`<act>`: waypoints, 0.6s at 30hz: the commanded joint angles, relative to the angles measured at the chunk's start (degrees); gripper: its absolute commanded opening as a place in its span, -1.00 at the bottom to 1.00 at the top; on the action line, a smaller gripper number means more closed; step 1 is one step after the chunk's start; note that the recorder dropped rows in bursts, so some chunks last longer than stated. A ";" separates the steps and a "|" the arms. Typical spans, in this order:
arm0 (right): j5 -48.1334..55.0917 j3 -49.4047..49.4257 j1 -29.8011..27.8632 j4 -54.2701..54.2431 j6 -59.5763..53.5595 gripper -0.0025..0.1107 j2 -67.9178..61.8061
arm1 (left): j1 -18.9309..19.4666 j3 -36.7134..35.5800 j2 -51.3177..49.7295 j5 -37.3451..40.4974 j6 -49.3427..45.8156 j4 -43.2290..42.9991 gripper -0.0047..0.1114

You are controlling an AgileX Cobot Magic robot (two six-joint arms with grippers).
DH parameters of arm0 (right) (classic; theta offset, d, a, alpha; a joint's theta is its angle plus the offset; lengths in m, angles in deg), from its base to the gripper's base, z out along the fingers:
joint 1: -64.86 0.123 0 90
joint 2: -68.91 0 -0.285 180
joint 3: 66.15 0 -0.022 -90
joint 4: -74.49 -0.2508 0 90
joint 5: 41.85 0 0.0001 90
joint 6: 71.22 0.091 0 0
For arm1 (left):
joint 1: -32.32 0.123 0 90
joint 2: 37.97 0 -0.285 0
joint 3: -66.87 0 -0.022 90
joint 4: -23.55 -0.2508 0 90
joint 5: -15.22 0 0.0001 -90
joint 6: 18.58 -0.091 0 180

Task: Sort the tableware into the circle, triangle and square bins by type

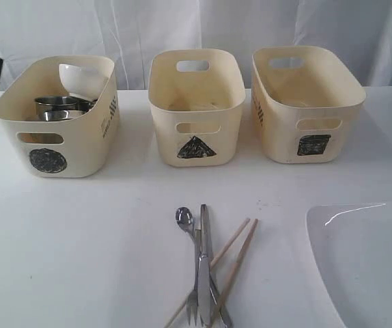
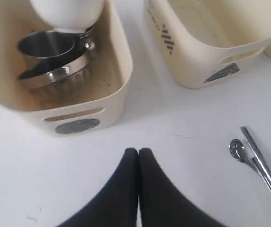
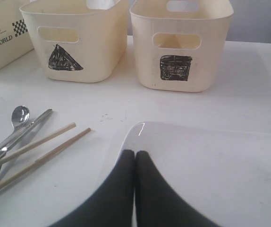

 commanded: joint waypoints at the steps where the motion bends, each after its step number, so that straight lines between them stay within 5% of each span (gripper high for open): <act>1: -0.29 0.09 0.02 -0.11 0.10 -0.96 0.11 | -0.07 -11.19 12.94 -4.40 6.98 -4.64 -0.92; 8: -0.29 0.09 0.02 -0.11 0.10 -0.96 0.11 | -0.07 -31.29 39.12 -2.70 8.77 -5.04 -0.92; 18: -0.29 0.09 0.02 -0.11 0.10 -0.96 0.11 | -0.07 -37.40 62.33 6.25 26.55 -23.69 -0.92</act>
